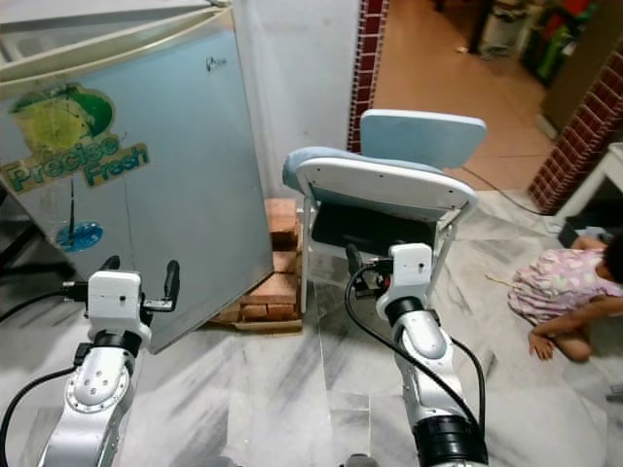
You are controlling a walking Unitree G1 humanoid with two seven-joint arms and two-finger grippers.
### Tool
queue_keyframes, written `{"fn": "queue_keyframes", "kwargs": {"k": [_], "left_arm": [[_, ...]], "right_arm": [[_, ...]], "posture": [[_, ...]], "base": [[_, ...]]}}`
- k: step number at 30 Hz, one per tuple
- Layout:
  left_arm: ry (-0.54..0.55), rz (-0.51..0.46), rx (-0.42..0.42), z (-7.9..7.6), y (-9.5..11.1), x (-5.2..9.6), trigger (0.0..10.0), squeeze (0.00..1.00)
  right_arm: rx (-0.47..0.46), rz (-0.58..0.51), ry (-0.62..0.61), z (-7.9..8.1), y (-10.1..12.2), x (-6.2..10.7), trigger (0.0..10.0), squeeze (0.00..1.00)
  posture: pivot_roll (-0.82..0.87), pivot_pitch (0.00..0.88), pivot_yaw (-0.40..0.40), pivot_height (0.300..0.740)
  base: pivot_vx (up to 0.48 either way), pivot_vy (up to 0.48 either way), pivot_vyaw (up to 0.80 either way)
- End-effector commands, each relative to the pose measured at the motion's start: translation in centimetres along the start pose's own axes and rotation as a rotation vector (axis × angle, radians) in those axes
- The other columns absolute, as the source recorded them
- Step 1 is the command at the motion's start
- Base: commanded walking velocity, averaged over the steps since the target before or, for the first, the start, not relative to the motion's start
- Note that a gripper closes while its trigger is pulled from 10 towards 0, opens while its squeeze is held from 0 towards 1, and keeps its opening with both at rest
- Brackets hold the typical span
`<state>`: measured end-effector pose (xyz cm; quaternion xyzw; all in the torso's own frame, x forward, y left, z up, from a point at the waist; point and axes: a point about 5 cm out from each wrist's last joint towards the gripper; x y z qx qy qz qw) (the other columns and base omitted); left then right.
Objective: Restocking fridge
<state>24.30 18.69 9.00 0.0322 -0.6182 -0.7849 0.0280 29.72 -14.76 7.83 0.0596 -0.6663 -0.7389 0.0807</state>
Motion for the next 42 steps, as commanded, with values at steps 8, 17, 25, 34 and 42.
{"fn": "queue_keyframes", "kwargs": {"k": [8, 17, 25, 34, 42], "left_arm": [[0.005, -0.002, 0.016, 0.26, 0.24, -0.26, 10.0, 0.0], [-0.003, -0.001, 0.022, 0.14, 0.28, -0.44, 10.0, 0.0], [-0.013, -0.001, 0.026, 0.03, 0.34, -0.61, 10.0, 0.0], [-0.027, 0.002, 0.028, -0.22, 0.28, -0.5, 10.0, 0.0], [-0.047, -0.019, 0.025, -0.56, 0.63, -0.65, 10.0, 0.0]], "right_arm": [[0.025, -0.023, 0.006, -0.11, 0.57, -0.39, 10.0, 0.0], [0.022, -0.018, -0.003, -0.34, 0.45, -0.32, 10.0, 0.0], [0.03, -0.025, 0.0, -0.23, 0.55, -0.5, 10.0, 0.0], [0.057, -0.026, 0.006, -0.08, 0.42, -0.33, 10.0, 0.0], [0.057, 0.008, 0.001, 0.55, 0.23, -0.69, 10.0, 0.0]], "posture": [[0.0, 0.072, 0.043, 0.74], [-0.01, 0.07, 0.043, 0.74], [-0.01, 0.07, 0.047, 0.74], [-0.01, 0.075, 0.051, 0.74], [0.0, 0.088, 0.052, 0.74]], "base": [[0.0, 0.48, -0.8], [0.0, 0.48, -0.8], [0.0, 0.48, -0.76], [0.0, 0.48, -0.14], [0.0, 0.381, 0.0]]}}
Point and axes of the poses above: a point about 5 cm out from each wrist's last joint towards the gripper, its own x axis pointing back from the gripper into the wrist, its own y axis along the axis of the wrist's last joint, z = x × y, and after that the axes turned 1 degree about -x, right-handed
